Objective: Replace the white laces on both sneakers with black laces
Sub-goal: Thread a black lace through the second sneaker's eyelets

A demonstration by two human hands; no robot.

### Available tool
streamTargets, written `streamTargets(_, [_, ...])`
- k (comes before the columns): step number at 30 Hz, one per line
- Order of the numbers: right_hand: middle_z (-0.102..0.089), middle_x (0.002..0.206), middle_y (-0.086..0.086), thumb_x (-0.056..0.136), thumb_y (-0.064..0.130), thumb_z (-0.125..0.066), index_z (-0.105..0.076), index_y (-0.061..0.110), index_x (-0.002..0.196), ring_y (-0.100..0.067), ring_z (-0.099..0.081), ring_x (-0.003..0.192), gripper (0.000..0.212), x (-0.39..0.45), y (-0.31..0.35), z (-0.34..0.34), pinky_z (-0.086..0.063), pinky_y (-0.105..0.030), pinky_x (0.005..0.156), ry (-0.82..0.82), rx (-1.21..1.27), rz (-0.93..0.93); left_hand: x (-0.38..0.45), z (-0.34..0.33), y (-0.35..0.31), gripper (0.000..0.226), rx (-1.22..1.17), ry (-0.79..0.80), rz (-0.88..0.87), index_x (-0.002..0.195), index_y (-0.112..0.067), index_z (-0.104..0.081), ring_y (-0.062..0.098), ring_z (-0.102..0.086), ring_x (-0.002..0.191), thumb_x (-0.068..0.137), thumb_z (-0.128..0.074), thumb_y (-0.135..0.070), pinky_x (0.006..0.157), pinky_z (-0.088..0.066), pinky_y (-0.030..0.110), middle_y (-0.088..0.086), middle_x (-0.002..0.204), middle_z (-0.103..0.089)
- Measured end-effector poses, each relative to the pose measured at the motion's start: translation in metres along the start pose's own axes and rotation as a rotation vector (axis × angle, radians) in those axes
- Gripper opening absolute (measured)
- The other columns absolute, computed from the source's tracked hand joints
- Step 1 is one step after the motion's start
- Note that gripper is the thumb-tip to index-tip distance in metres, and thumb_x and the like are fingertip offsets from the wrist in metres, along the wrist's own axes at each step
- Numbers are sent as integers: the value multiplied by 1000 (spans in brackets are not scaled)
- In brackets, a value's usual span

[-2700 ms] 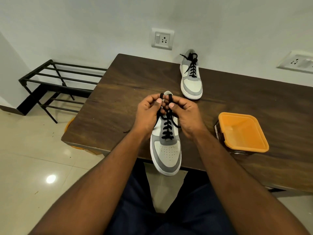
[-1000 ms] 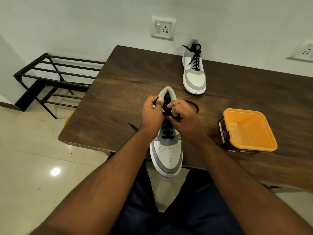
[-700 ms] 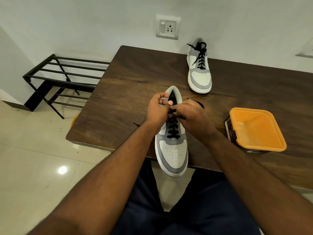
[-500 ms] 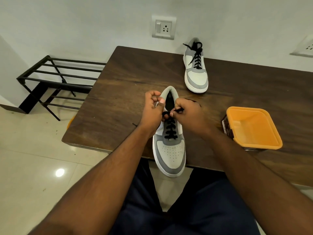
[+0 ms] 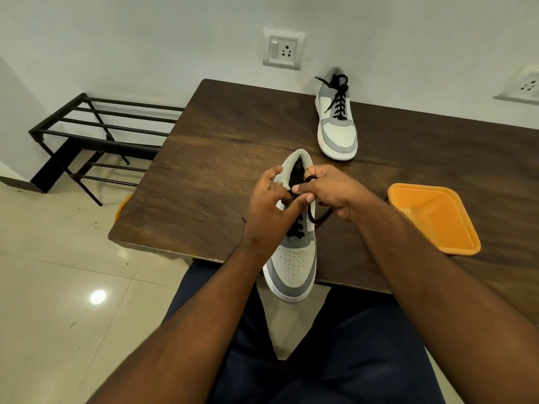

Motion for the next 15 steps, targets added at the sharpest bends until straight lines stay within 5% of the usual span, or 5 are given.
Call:
streamTargets(5, [-65, 75, -12, 84, 3, -70, -50, 17, 66, -22, -62, 72, 30, -4, -1, 0, -50, -29, 64, -4, 24, -5, -14, 4, 10, 20, 64, 89, 77, 70, -5, -68, 7, -33, 132, 86, -75, -16, 99, -26, 9, 5, 147, -43])
streamTargets(9, [-53, 60, 0, 79, 8, -77, -44, 17, 62, -11, -49, 53, 38, 6, 8, 37, -42, -27, 54, -307, -110, 129, -39, 8, 29, 22, 212, 157, 158, 77, -2, -72, 13, -22, 142, 88, -72, -21, 107, -16, 20, 5, 154, -36])
streamTargets(15, [-58, 55, -3, 80, 12, -78, -41, 17, 65, -14, -60, 47, 40, 20, -16, 40, -48, -29, 49, -438, -111, 154, -55, 2, 47, 23, 308, 267, 127, 91, -3, -67, 33, -23, 146, 97, -59, -23, 119, -20, 44, 11, 153, -38])
Point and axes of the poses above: each hand's wrist, its own x-axis towards the middle knuckle, its own z-axis out of the back of the hand, y = z × x, the point moved 7 cm from there along x, towards the middle knuckle
